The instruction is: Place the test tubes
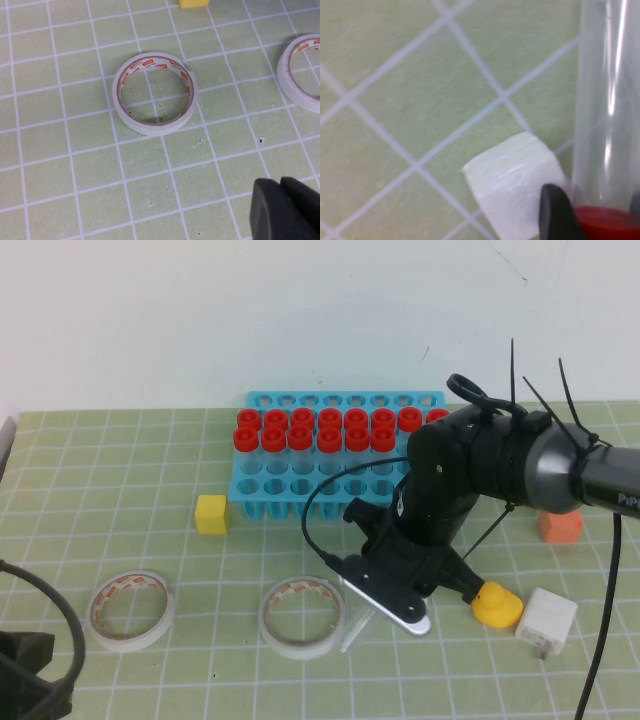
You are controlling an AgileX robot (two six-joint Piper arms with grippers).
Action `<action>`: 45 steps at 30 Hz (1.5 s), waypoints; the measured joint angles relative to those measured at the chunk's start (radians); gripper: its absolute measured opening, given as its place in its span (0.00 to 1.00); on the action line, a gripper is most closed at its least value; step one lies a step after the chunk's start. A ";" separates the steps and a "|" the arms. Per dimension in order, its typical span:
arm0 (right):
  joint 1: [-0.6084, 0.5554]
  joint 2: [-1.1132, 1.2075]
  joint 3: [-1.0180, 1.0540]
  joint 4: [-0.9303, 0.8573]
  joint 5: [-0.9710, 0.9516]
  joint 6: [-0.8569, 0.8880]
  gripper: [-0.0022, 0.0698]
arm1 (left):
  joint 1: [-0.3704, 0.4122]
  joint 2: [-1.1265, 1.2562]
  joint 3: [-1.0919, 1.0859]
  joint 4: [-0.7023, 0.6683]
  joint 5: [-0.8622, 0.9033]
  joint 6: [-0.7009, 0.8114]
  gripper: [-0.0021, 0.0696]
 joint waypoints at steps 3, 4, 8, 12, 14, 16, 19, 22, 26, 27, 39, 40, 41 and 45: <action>0.000 0.000 0.000 -0.003 -0.030 0.055 0.43 | 0.000 0.000 0.000 0.000 0.000 0.000 0.03; 0.000 0.000 0.000 -0.013 -0.040 0.063 0.43 | 0.000 0.000 0.000 0.000 0.000 0.000 0.03; 0.000 0.000 0.000 -0.032 -0.048 0.073 0.43 | 0.000 0.000 0.000 0.000 0.000 0.000 0.03; 0.001 0.000 0.000 -0.029 -0.048 0.095 0.43 | 0.000 0.000 0.000 -0.008 0.000 0.003 0.03; 0.001 0.000 0.000 -0.015 -0.062 0.132 0.43 | 0.000 0.000 0.000 -0.015 0.000 0.006 0.03; 0.001 0.001 0.000 0.002 -0.079 0.179 0.44 | 0.000 0.000 0.000 -0.014 0.000 0.009 0.03; 0.001 0.002 0.000 0.037 -0.092 0.241 0.54 | 0.000 0.000 0.000 -0.015 0.000 0.018 0.03; 0.001 0.003 0.000 0.052 -0.101 0.288 0.71 | 0.000 0.000 0.000 -0.021 0.000 0.026 0.03; 0.001 -0.002 0.000 0.054 -0.106 0.311 0.81 | 0.000 0.000 0.000 -0.042 0.000 0.037 0.03; 0.001 -0.006 0.000 0.054 -0.106 0.314 0.81 | 0.000 0.000 0.000 -0.042 0.000 0.042 0.03; 0.001 -0.258 0.002 0.192 -0.077 1.230 0.62 | 0.000 0.000 0.000 -0.065 0.000 0.050 0.03; 0.001 -0.258 0.002 0.202 -0.063 1.347 0.60 | 0.000 0.000 0.000 -0.067 0.002 0.050 0.03; 0.001 -0.256 0.002 0.210 -0.046 1.482 0.58 | 0.000 0.000 0.000 -0.067 0.005 0.050 0.03; 0.001 -0.205 0.002 0.296 0.006 1.820 0.55 | 0.000 0.000 0.000 -0.067 0.007 0.052 0.03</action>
